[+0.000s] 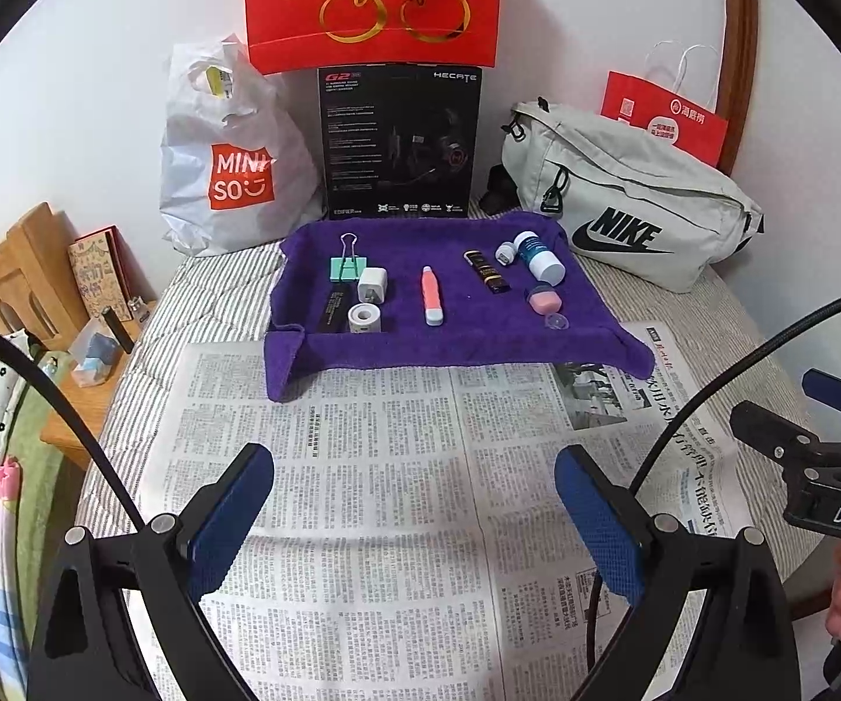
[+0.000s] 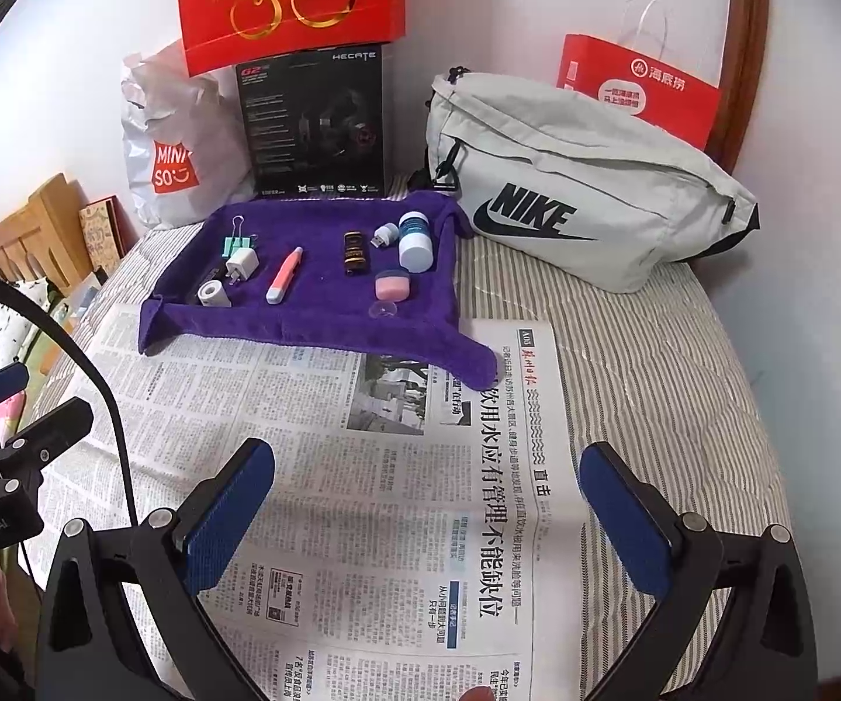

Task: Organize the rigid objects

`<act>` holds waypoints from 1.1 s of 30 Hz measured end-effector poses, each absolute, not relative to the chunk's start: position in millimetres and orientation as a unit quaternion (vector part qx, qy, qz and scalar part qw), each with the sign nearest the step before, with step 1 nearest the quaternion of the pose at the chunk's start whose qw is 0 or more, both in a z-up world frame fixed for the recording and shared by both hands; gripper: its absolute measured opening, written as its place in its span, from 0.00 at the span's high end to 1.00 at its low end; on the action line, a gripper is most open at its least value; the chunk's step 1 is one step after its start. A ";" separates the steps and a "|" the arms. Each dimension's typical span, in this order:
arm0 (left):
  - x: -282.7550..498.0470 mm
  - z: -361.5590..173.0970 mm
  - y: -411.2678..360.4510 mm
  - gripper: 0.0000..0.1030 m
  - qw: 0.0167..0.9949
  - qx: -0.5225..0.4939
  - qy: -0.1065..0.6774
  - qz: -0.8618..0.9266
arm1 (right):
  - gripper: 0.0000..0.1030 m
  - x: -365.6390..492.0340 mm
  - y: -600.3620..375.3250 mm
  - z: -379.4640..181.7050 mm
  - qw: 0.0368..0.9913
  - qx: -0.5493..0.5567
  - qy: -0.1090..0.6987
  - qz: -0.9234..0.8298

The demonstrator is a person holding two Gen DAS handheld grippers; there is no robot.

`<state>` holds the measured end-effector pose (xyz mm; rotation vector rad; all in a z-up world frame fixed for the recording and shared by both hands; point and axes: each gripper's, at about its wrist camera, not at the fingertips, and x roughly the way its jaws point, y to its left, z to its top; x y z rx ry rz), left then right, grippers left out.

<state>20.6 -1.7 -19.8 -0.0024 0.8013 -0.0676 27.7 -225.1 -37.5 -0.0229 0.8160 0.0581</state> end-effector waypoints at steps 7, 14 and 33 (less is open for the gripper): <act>19.9 -18.6 -2.4 0.05 0.920 0.004 0.390 -0.030 | 0.00 26.3 -225.1 -36.5 0.918 -0.011 0.396 0.026; 20.0 -19.1 -3.7 0.05 0.920 0.005 0.391 -0.032 | 0.00 25.3 -226.1 -35.8 0.918 -0.013 0.397 0.024; 20.5 -18.1 -0.6 0.05 0.920 0.008 0.391 -0.031 | 0.00 22.3 -229.1 -33.8 0.918 -0.015 0.395 0.019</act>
